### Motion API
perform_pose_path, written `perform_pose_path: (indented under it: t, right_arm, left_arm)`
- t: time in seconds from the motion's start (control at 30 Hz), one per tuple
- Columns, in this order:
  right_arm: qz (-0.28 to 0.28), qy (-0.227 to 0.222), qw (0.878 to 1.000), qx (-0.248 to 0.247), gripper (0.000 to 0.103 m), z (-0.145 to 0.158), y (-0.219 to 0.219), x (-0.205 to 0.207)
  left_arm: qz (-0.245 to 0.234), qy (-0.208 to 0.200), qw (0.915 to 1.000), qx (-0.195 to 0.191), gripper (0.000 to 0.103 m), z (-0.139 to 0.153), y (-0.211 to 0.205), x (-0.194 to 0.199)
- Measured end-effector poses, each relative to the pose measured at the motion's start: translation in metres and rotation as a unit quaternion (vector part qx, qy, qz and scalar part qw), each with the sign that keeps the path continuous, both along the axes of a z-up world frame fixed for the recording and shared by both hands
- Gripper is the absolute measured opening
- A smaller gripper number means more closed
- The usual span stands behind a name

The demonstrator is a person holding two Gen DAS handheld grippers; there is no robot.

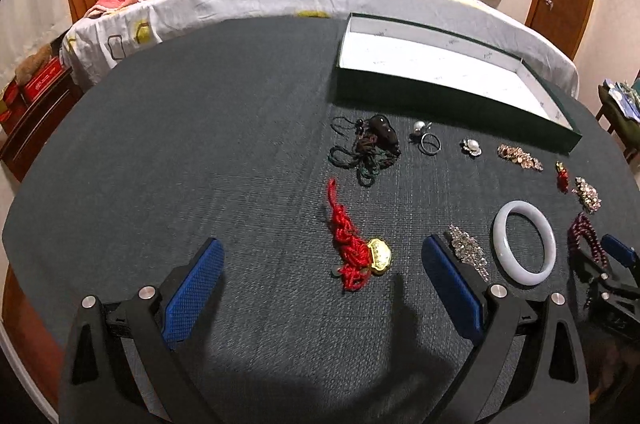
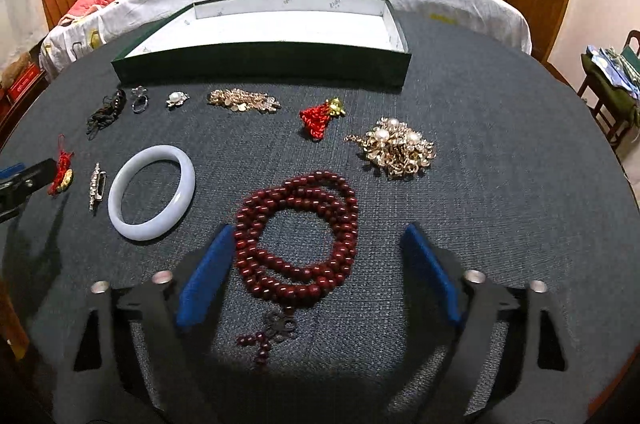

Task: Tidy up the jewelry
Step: 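Close the right tool on the dark red bead strand while the left grasps the red tassel charm, then carry the bead strand with the right tool while the left carries the tassel into the box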

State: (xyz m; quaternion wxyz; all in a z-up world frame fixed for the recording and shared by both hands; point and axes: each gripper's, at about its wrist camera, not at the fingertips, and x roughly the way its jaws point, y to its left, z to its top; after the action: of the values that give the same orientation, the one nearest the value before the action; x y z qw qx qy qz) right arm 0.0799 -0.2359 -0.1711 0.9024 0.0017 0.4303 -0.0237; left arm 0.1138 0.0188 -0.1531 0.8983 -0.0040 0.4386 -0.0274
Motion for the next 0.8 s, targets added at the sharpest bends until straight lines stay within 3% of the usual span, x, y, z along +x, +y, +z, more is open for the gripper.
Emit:
perform_pose_path:
  t: [0.1,0.13,0.17,0.2,0.33,0.67,0.8]
  right_arm:
    - [0.003,-0.003,1.0,-0.002,0.054,0.002,0.0,0.001]
    - [0.004,-0.004,1.0,-0.003,0.047,0.003,-0.001,0.001]
    - [0.004,-0.005,1.0,-0.003,0.045,0.004,-0.002,0.0]
    - [0.005,-0.005,1.0,-0.003,0.043,0.004,-0.002,0.001]
    - [0.007,-0.007,1.0,0.002,0.025,0.005,-0.004,0.001]
    - [0.006,-0.012,1.0,0.019,0.021,0.006,-0.01,0.002]
    - [0.006,-0.012,1.0,0.027,0.021,0.007,-0.011,0.002]
  left_arm:
    - [-0.003,0.005,1.0,0.007,0.095,-0.004,-0.002,0.004]
    - [-0.005,0.006,0.9999,0.009,0.091,-0.005,-0.003,0.005]
    - [-0.009,0.008,0.9999,0.008,0.072,-0.006,-0.004,0.005]
    - [-0.017,0.014,0.9998,0.003,0.064,-0.008,-0.005,0.006]
    - [-0.028,0.014,0.9995,0.011,0.059,-0.009,-0.007,0.007]
    - [-0.07,-0.001,0.9971,0.029,0.035,-0.008,-0.022,-0.002]
    - [-0.077,-0.005,0.9965,0.032,0.03,-0.008,-0.024,-0.003]
